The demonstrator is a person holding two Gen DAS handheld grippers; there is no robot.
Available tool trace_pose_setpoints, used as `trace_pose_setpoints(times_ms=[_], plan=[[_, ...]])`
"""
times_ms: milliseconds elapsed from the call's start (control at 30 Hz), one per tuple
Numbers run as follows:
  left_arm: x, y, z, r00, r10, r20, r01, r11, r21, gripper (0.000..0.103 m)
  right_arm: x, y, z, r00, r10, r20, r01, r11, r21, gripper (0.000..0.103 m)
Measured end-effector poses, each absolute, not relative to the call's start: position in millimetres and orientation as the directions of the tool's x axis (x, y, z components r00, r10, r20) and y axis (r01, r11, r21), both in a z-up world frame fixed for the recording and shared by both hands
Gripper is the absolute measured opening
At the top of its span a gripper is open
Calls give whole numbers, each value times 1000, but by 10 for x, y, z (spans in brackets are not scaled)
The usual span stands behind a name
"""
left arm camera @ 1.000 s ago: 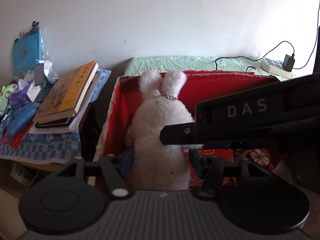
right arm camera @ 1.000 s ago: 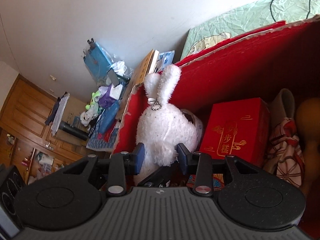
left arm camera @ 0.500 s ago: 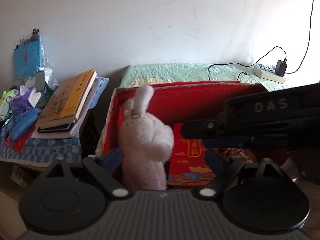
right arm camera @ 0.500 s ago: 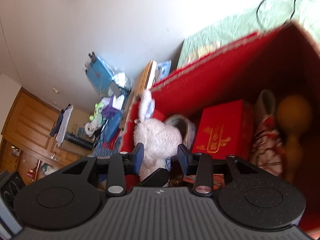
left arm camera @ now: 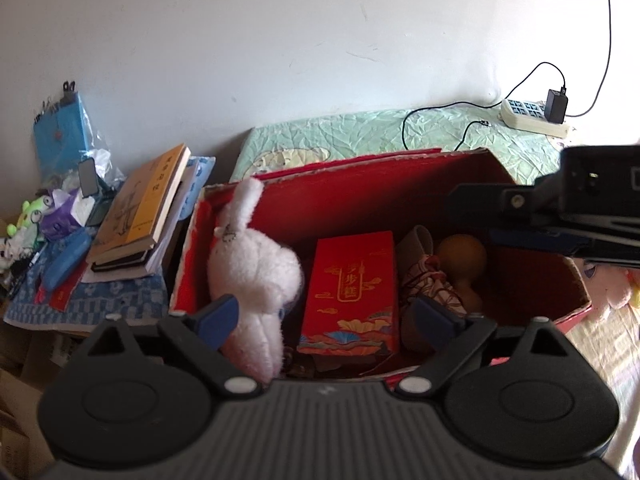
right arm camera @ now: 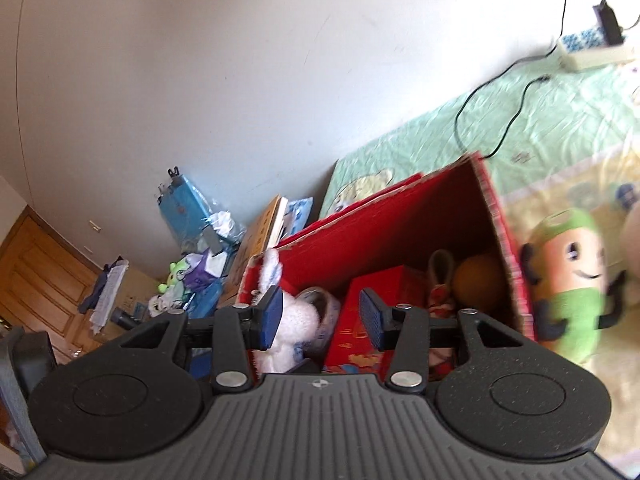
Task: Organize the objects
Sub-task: 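Lower the bunny into the red box and open the right gripper, then move the right gripper back to the mauve teddy bear on the yellow cushion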
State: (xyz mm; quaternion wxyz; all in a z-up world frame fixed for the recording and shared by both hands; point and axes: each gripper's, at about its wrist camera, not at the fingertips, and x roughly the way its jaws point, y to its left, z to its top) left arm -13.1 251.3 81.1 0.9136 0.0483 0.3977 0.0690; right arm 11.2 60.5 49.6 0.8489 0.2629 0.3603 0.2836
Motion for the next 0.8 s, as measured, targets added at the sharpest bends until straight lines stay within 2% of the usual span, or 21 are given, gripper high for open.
trace_pose_setpoints(times_ms=[800], plan=[[-177,709,1039,684,149,-715,4,978,208,95,-337,-1076,590,720,490,-491,-182,816,548,47]])
